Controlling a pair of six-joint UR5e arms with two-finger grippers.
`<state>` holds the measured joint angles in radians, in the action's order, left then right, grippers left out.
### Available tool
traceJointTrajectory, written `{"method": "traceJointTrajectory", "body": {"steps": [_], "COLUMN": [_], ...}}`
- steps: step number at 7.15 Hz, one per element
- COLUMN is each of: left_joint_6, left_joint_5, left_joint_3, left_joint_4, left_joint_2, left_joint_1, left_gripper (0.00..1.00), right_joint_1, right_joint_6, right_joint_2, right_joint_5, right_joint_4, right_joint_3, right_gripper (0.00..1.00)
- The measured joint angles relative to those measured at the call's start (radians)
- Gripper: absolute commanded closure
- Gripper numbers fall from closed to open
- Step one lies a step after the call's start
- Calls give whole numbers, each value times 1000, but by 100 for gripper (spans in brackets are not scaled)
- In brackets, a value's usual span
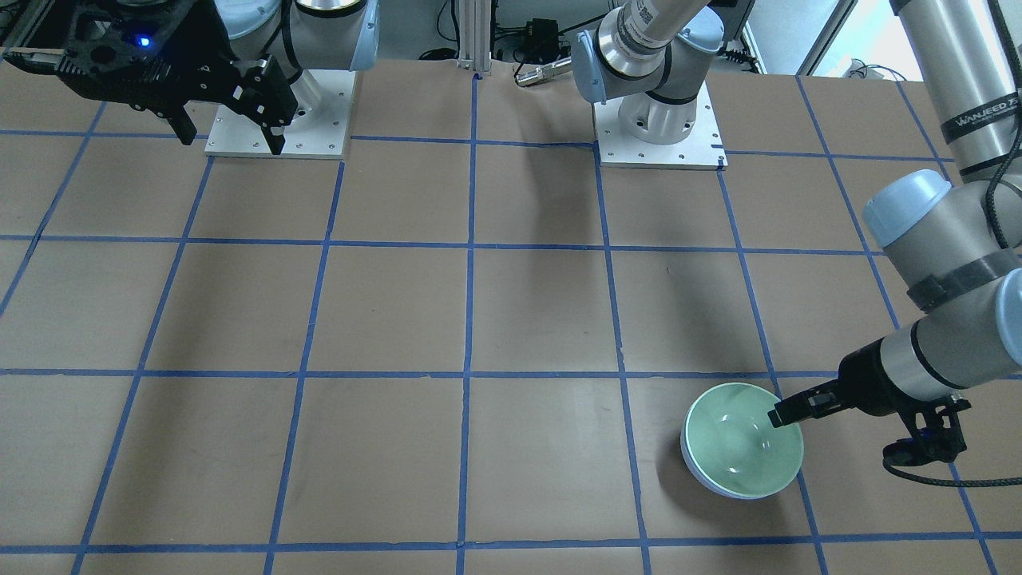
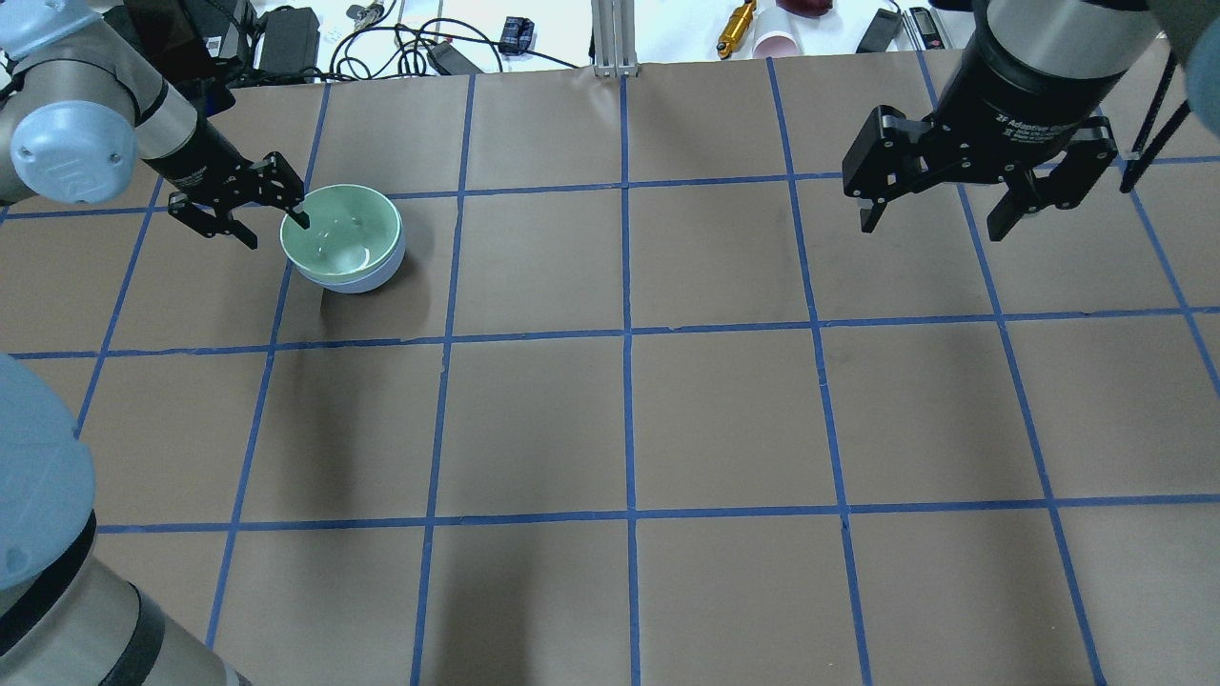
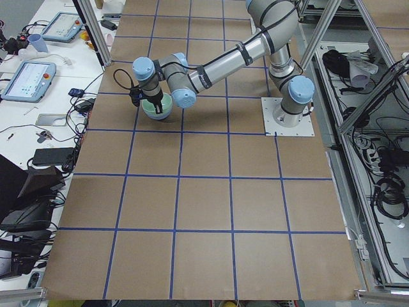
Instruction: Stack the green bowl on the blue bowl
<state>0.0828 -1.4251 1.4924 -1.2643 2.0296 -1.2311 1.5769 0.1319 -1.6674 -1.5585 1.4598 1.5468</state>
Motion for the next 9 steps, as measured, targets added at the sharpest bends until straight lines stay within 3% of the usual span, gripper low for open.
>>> {"method": "traceJointTrajectory", "body": {"steps": [3, 6, 9], "left_joint_6": [-8, -46, -44], "left_joint_5": [-74, -152, -161], "left_joint_3": [-29, -35, -24], "left_joint_4": [-108, -256, -366], "left_joint_2": [-98, -249, -381], "left_joint_1": [-89, -258, -304], "left_gripper": [0, 0, 0], "right_joint_1": [0, 0, 0], "right_joint_6": [0, 0, 0], "right_joint_2": [0, 0, 0], "right_joint_5": [0, 0, 0], "right_joint_4": [0, 0, 0], "right_joint_3": [0, 0, 1], "right_gripper": [0, 0, 0]}}
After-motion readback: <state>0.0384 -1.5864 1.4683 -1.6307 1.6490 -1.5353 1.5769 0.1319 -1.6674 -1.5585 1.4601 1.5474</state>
